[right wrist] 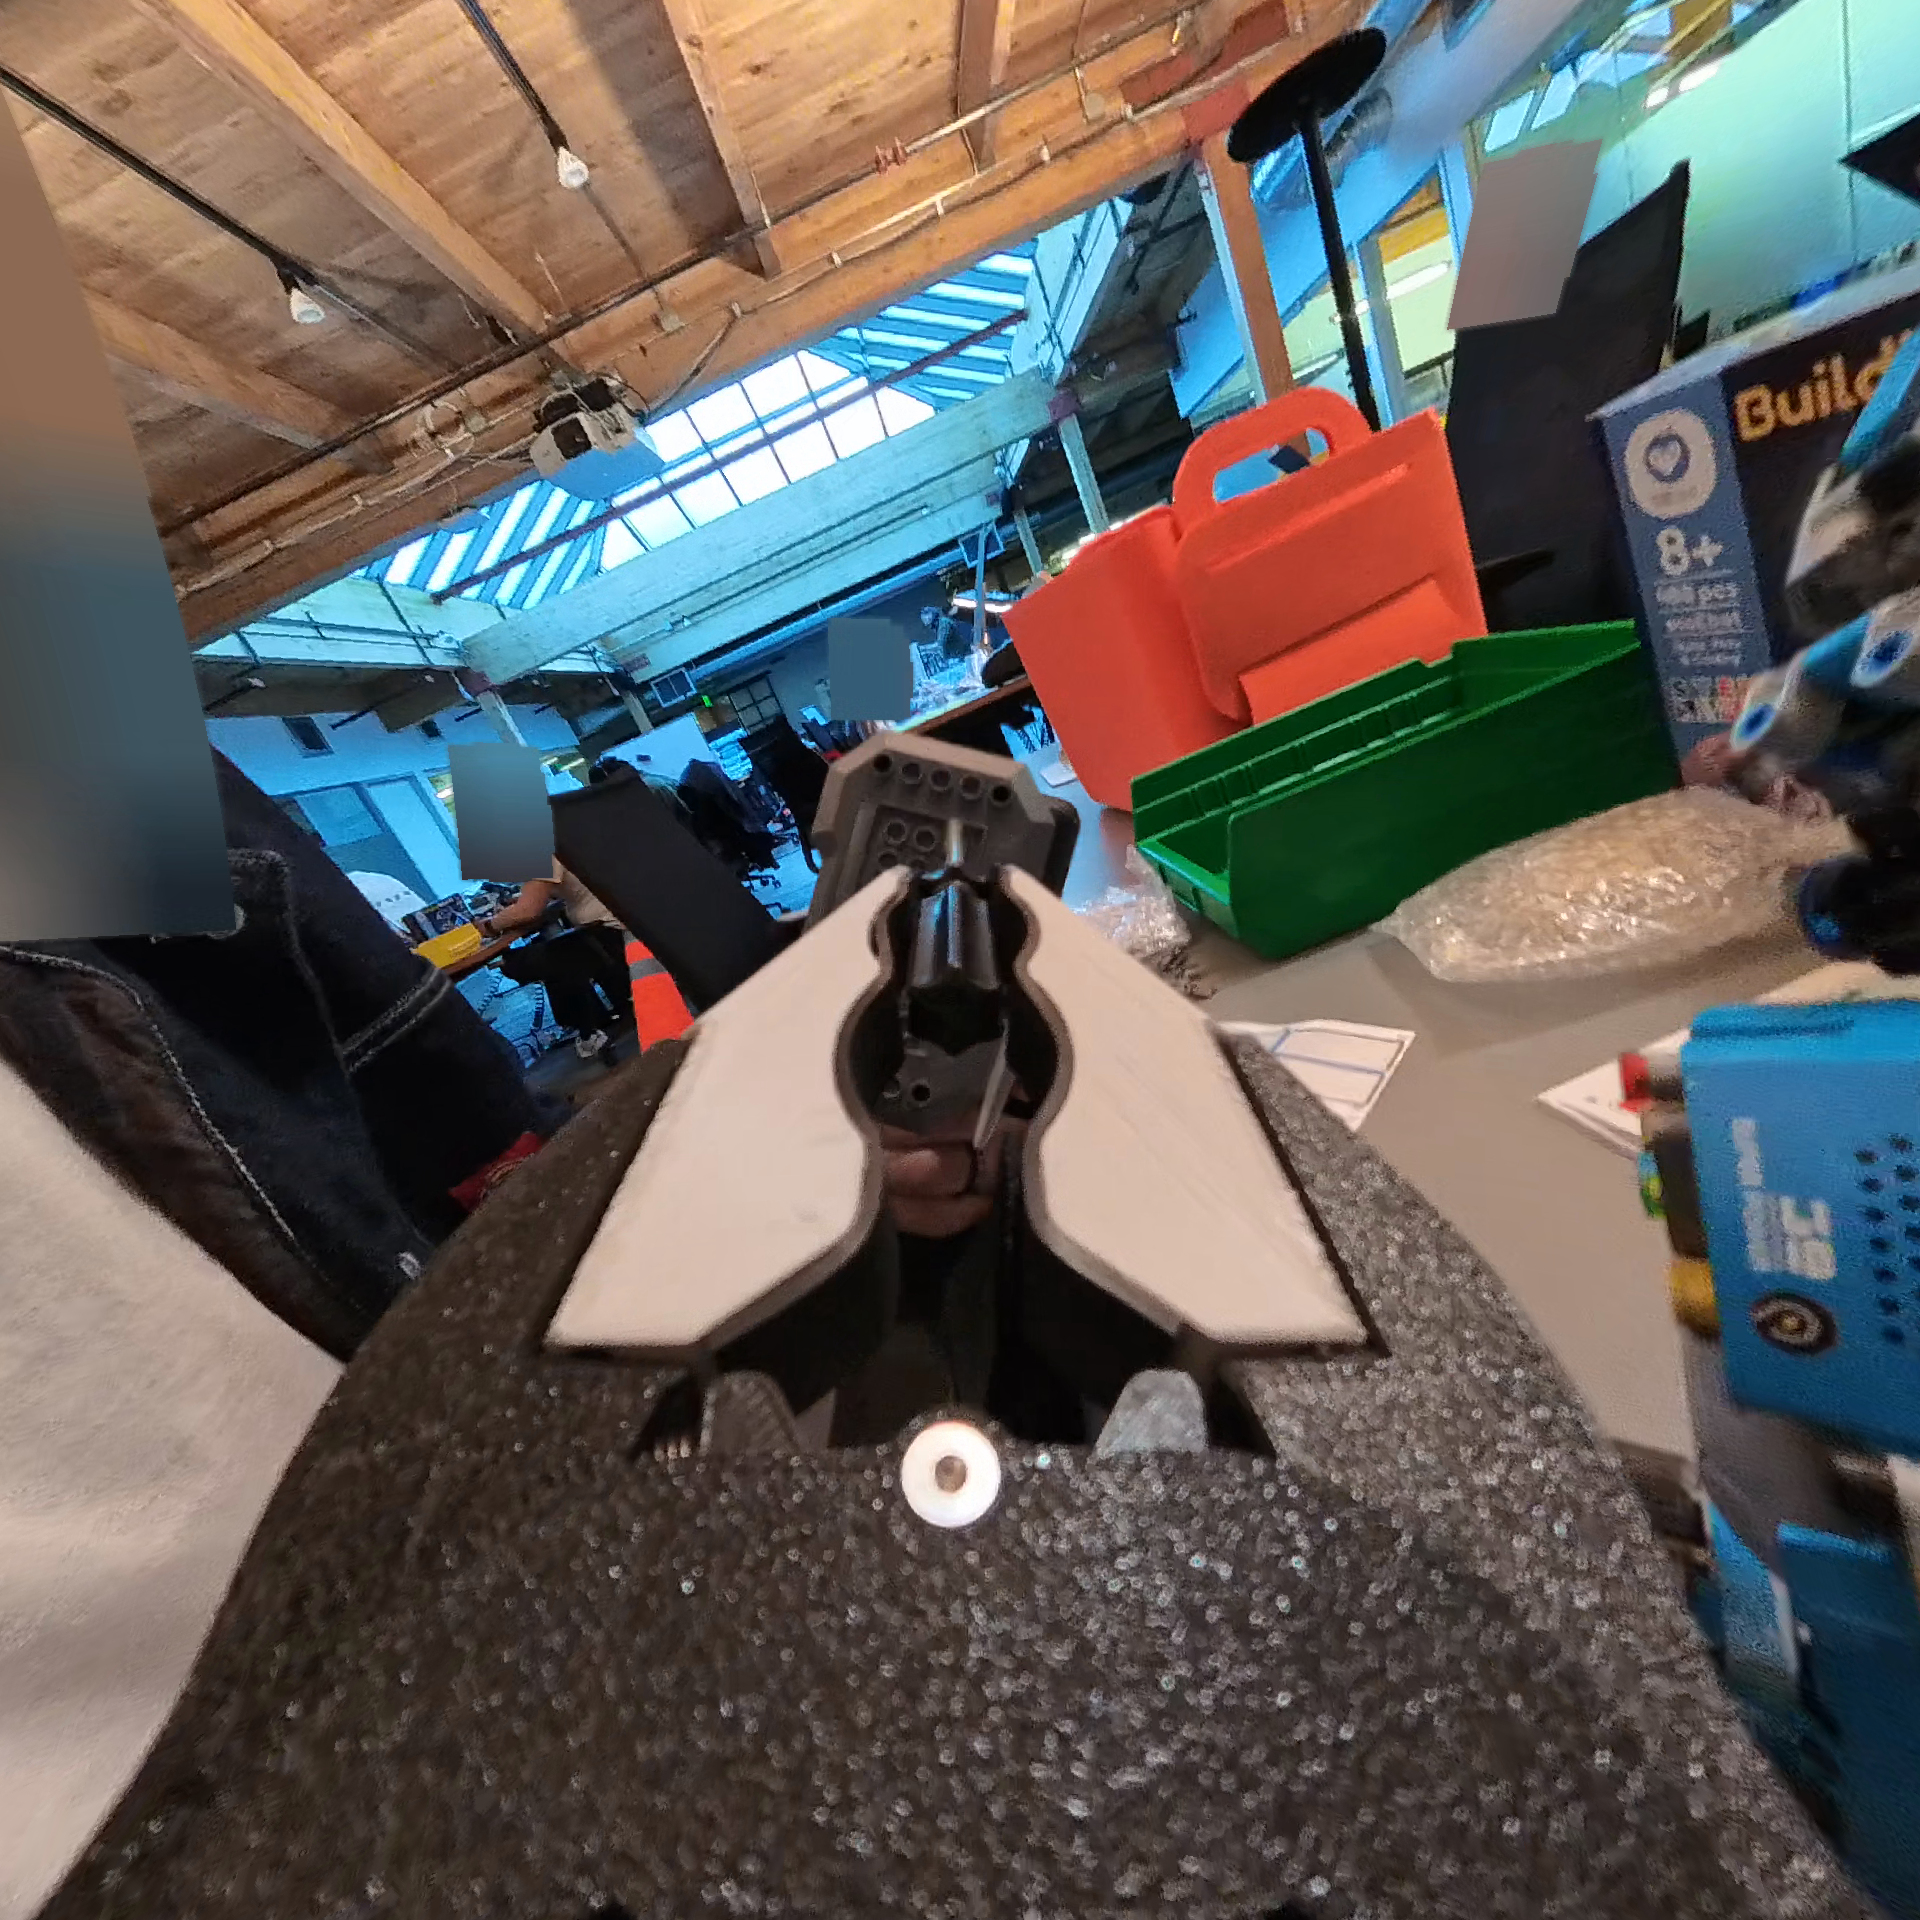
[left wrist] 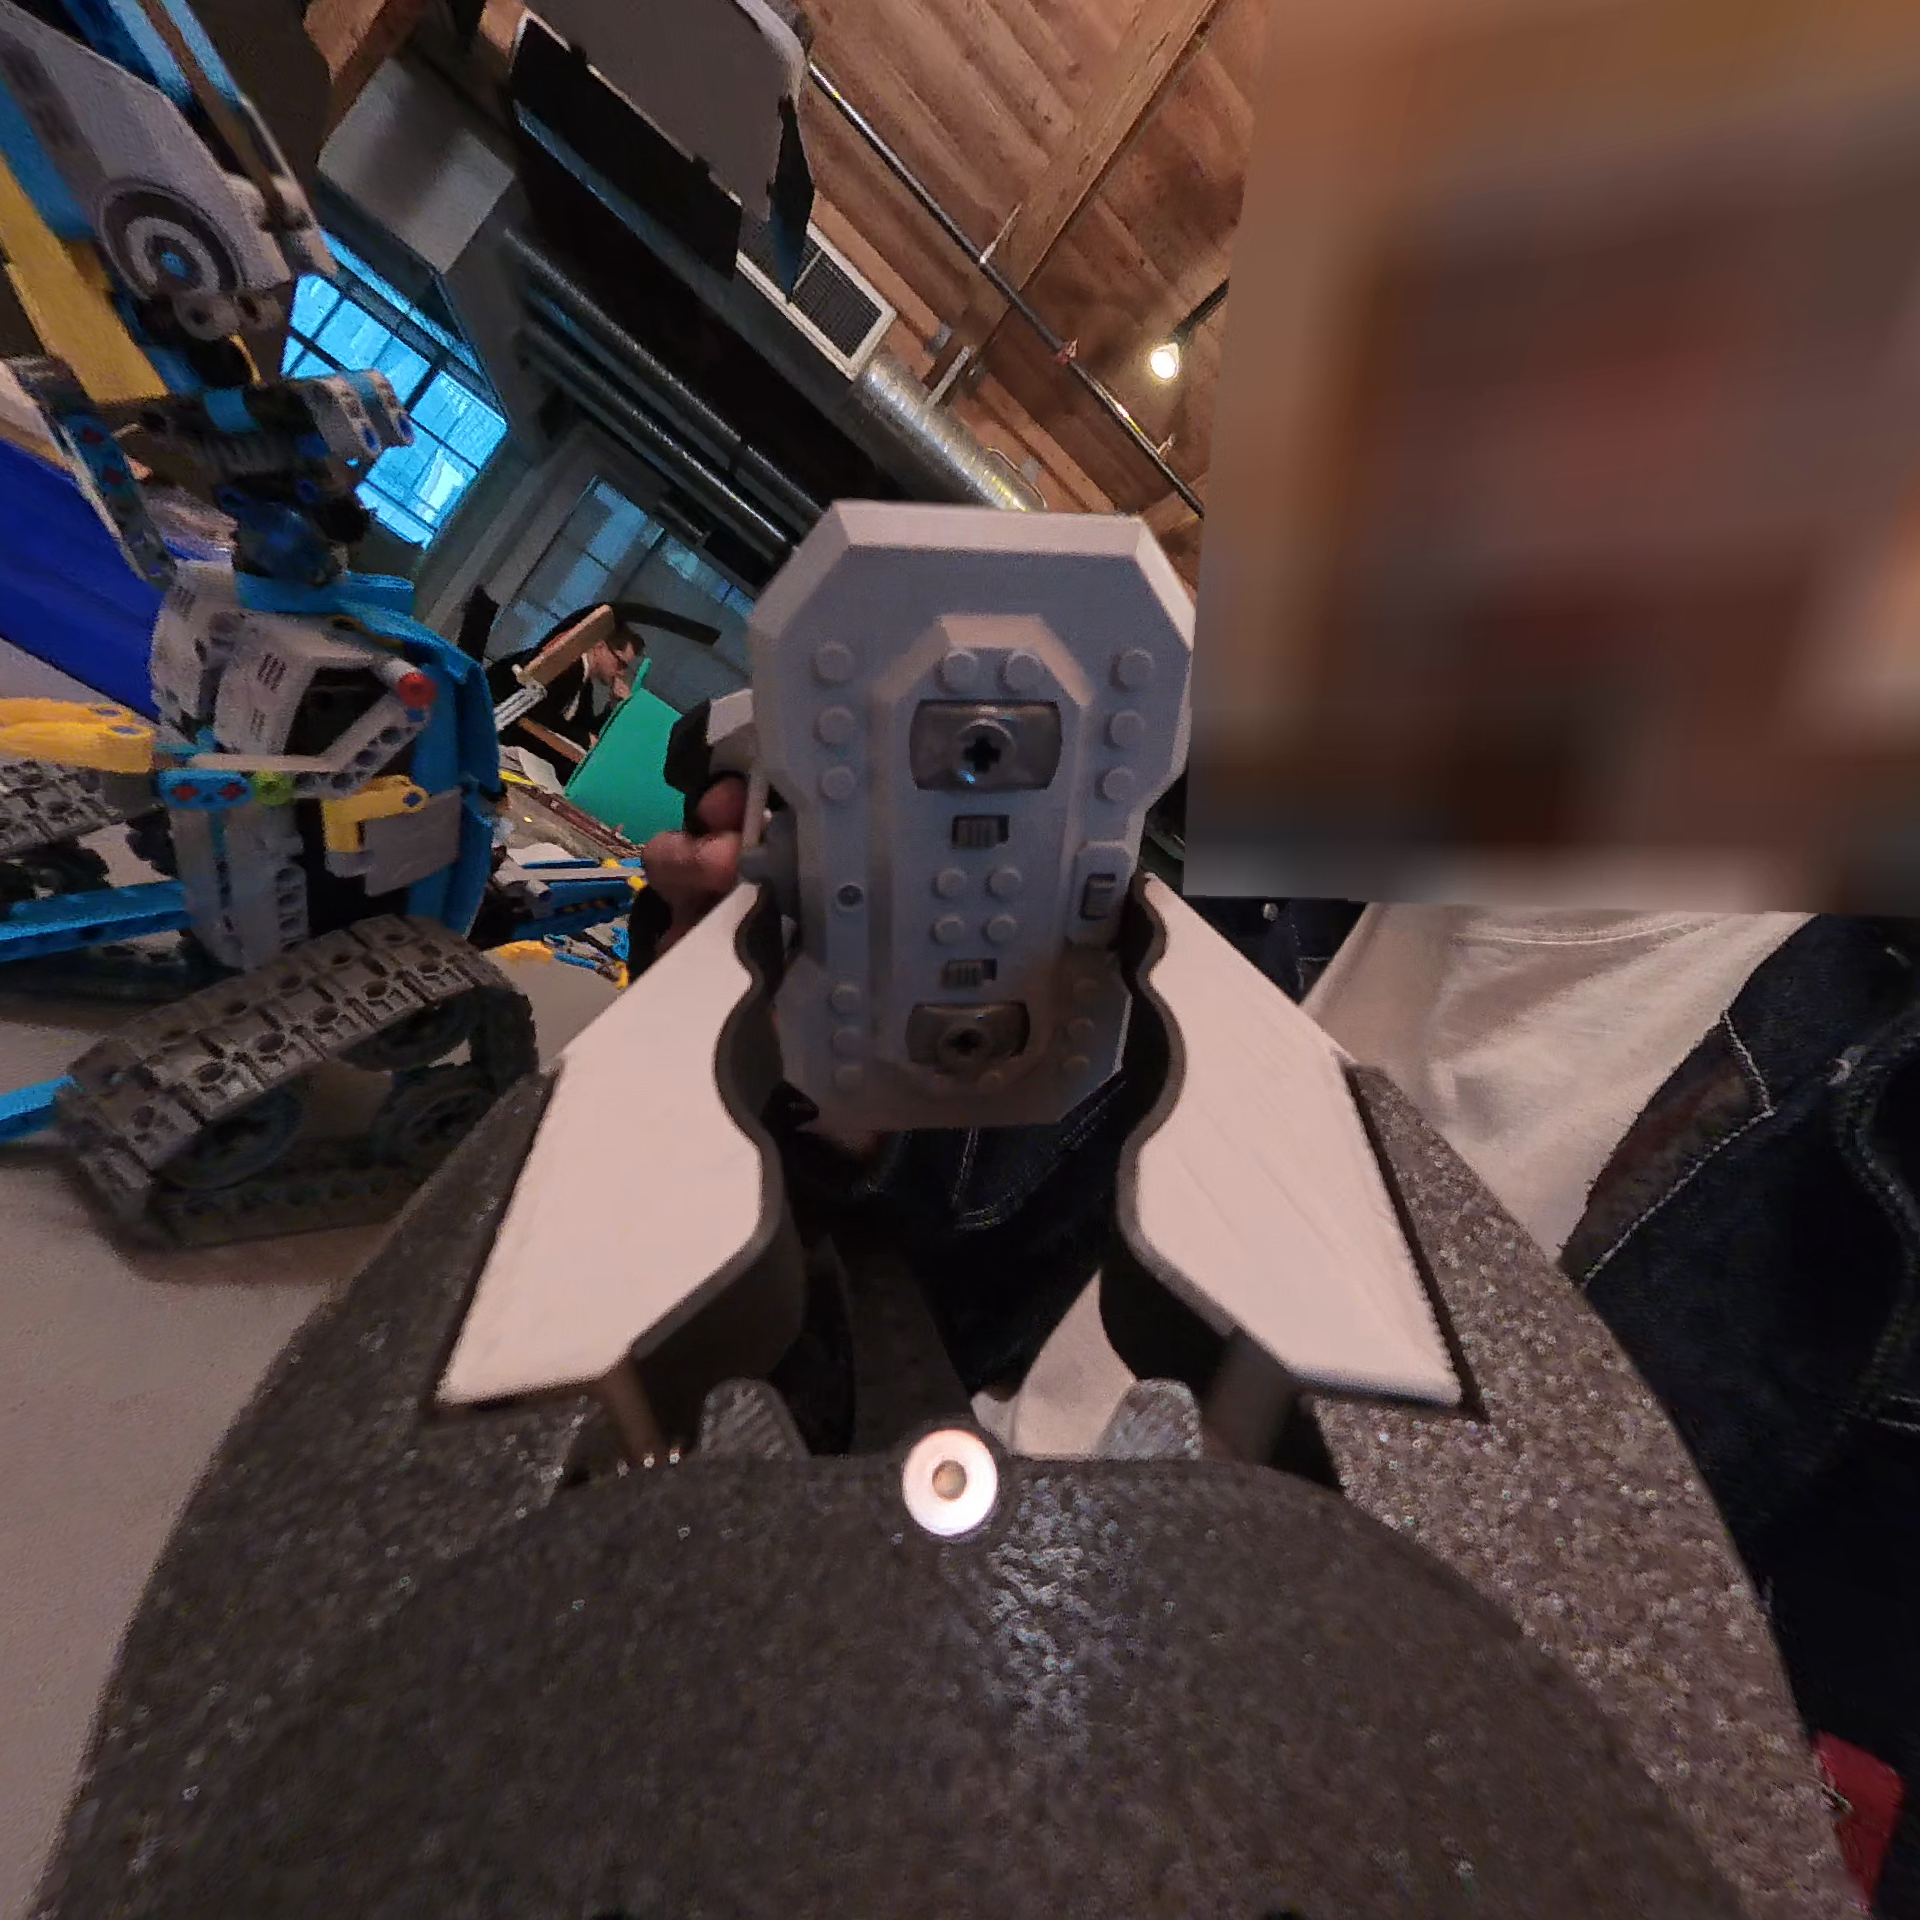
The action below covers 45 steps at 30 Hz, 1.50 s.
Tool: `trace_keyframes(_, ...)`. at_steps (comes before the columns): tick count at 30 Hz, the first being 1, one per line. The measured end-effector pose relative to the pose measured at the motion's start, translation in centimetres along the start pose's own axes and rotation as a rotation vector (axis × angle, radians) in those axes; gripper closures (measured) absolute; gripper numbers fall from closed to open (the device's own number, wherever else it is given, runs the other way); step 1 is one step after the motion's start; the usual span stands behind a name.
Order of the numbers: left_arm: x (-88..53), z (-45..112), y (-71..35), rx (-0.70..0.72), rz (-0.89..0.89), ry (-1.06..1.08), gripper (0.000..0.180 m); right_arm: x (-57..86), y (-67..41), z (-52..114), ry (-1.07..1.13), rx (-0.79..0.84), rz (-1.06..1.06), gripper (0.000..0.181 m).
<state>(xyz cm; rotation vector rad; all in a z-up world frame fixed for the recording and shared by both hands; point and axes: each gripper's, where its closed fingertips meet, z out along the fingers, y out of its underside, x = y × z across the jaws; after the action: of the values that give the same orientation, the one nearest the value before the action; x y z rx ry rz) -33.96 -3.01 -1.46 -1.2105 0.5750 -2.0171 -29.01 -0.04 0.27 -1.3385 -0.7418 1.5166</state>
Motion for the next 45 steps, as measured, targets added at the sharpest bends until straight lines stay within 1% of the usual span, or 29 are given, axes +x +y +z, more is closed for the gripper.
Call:
trace_keyframes(2, -0.2, -0.5, -0.4, 0.035, -0.033, 0.007, 0.116, 0.5, 1.2, -0.2, 0.027, -0.029, 0.000, 0.169)
trace_keyframes(5, 0.1, -0.8, -0.9, 0.066, -0.017, 0.011, 0.116, 0.8, 1.8, -0.8, 0.039, -0.045, 0.023, 0.170)
trace_keyframes(10, -0.3, -0.5, -0.6, 0.048, -0.036, 0.002, 0.116, 0.9, 2.1, -1.0, 0.034, -0.055, 0.046, 0.169)
trace_keyframes(13, -0.3, -0.4, -0.4, 0.040, -0.040, 0.011, 0.116, 0.8, 2.7, -0.6, 0.039, -0.086, 0.027, 0.170)
trace_keyframes(20, -0.2, -0.5, -0.3, 0.032, -0.052, 0.015, 0.116, 0.7, 2.9, -0.6, 0.043, -0.101, 0.012, 0.169)
trace_keyframes(23, 0.0, -0.4, 0.1, 0.012, -0.073, 0.037, 0.117, 0.5, 3.0, -0.7, 0.019, -0.174, 0.006, 0.169)
trace_keyframes(27, 0.1, 0.0, 0.7, -0.019, -0.106, 0.068, 0.117, -0.6, 2.5, -0.8, 0.046, -0.372, -0.330, 0.170)
trace_keyframes(29, 0.5, 0.1, 0.8, -0.025, -0.129, 0.102, 0.117, -1.3, 2.3, -0.8, 0.020, -0.458, -0.534, 0.169)
trace_keyframes(31, 1.2, 0.1, 0.8, -0.026, -0.154, 0.156, 0.117, -2.2, 2.1, -0.6, -0.035, -0.491, -0.740, 0.169)
trace_keyframes(34, 1.6, -0.1, 0.6, -0.010, -0.196, 0.201, 0.117, -3.1, 2.2, -0.2, -0.092, -0.517, -1.238, 0.169)
trace_keyframes(35, 1.6, -0.2, 0.5, -0.007, -0.209, 0.211, 0.117, -3.3, 2.3, -0.1, -0.098, -0.536, -1.370, 0.169)
trace_keyframes(36, 1.7, -0.3, 0.4, -0.005, -0.213, 0.218, 0.117, -3.4, 2.3, 0.0, -0.109, -0.551, -1.458, 0.169)
trace_keyframes(37, 1.8, -0.3, 0.4, -0.002, -0.208, 0.222, 0.117, -3.5, 2.2, 0.1, -0.116, -0.562, -1.503, 0.169)
trace_keyframes(38, 1.8, -0.3, 0.3, 0.001, -0.201, 0.224, 0.117, -3.6, 2.0, 0.2, -0.118, -0.566, -1.497, 0.169)
trace_keyframes(40, 1.8, -0.3, 0.2, 0.008, -0.187, 0.218, 0.117, -3.7, 1.6, 0.2, -0.091, -0.559, -1.325, 0.169)
trace_keyframes(43, 1.7, -0.5, 0.1, 0.016, -0.168, 0.196, 0.117, -3.8, 0.7, -0.1, -0.032, -0.474, -0.931, 0.169)
trace_keyframes(45, 1.6, -0.3, 0.4, 0.002, -0.156, 0.183, 0.117, -2.2, 0.3, -0.2, 0.087, -0.446, -0.651, 0.169)
